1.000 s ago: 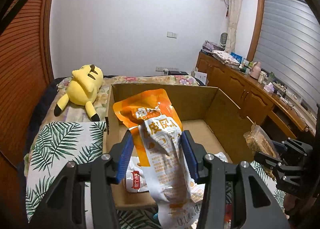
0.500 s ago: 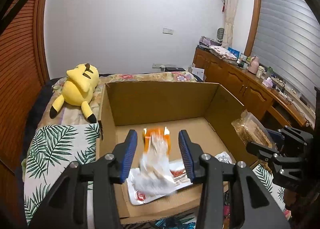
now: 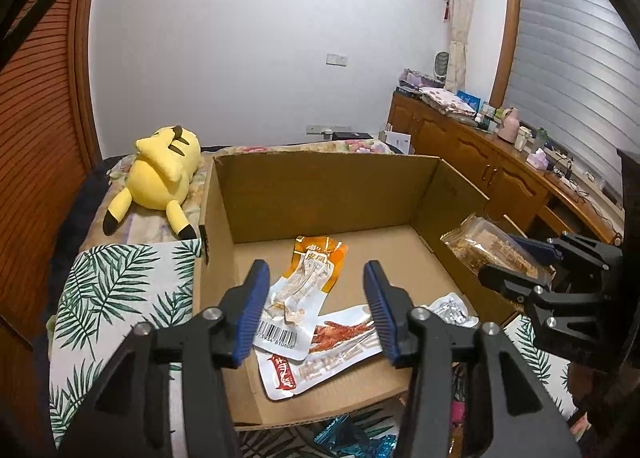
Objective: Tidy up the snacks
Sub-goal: 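Lower the grain-bar packet into the box and open the right tool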
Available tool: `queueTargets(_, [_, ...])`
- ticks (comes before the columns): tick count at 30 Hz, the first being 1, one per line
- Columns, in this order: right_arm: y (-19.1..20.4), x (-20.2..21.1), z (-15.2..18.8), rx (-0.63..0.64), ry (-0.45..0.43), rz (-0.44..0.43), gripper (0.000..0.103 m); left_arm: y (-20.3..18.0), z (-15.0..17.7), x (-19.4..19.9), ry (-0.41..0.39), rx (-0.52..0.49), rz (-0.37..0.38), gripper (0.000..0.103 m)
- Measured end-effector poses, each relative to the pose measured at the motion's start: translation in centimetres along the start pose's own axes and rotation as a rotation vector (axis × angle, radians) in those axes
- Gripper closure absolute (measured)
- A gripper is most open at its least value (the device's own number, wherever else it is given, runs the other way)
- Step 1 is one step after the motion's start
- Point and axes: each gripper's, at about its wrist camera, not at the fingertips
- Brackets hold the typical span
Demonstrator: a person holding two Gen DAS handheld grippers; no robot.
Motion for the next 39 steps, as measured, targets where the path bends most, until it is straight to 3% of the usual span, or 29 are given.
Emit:
queueTargets(1, [0.0, -0.3, -0.1, 0.001, 0.009, 0.001, 0.055, 0.0, 0.1, 0.0, -0.003, 0.000, -0.007, 0.043])
queueTargets(5, [0.1, -1.1, 0.3, 0.003, 0.027, 0.008, 0.054, 0.2, 0.4, -0.1, -0.001, 0.002, -0.017, 0.040])
queueTargets(8, [0.1, -1.4, 0.6, -0.008, 0.032, 0.003, 0.047, 0.3, 0.5, -0.4, 0.005, 0.004, -0.026, 0.037])
queueTargets(11, [0.1, -1.3, 0.8, -0.011, 0.026, -0.002, 0.042, 0.3, 0.8, -0.3, 0.001, 0.004, -0.032, 0.025])
queueTargets(17, [0.5, 0.1, 1.2, -0.005, 0.004, -0.011, 0.041, 0.2, 1.1, -0.2, 0.004, -0.009, -0.036, 0.023])
queueTargets(22, [0.9, 2.4, 2.2, -0.015, -0.036, -0.026, 0.038, -0.5, 1.7, 0.4, 0.001, -0.038, -0.022, 0.012])
queueTargets(31, [1.9, 6.0, 4.6, -0.026, -0.076, -0.069, 0.036, -1.3, 3.2, 1.9, -0.011, -0.068, -0.038, 0.005])
queueTargets(34, [2.4, 6.6, 5.7, -0.028, -0.069, -0.082, 0.035, -1.4, 3.7, 2.6, -0.014, -0.056, -0.011, 0.000])
queueTargets(39, [3.5, 6.5, 8.0, -0.012, -0.032, -0.078, 0.035, -2.6, 4.8, 3.7, -0.023, -0.099, -0.035, 0.000])
Point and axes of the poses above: each gripper's, at about its wrist camera, not at the fingertips, and x roughly against the way its jaws point, y to its left, z to its underside, and after that the axes turned 3 degrees about y, right-handed
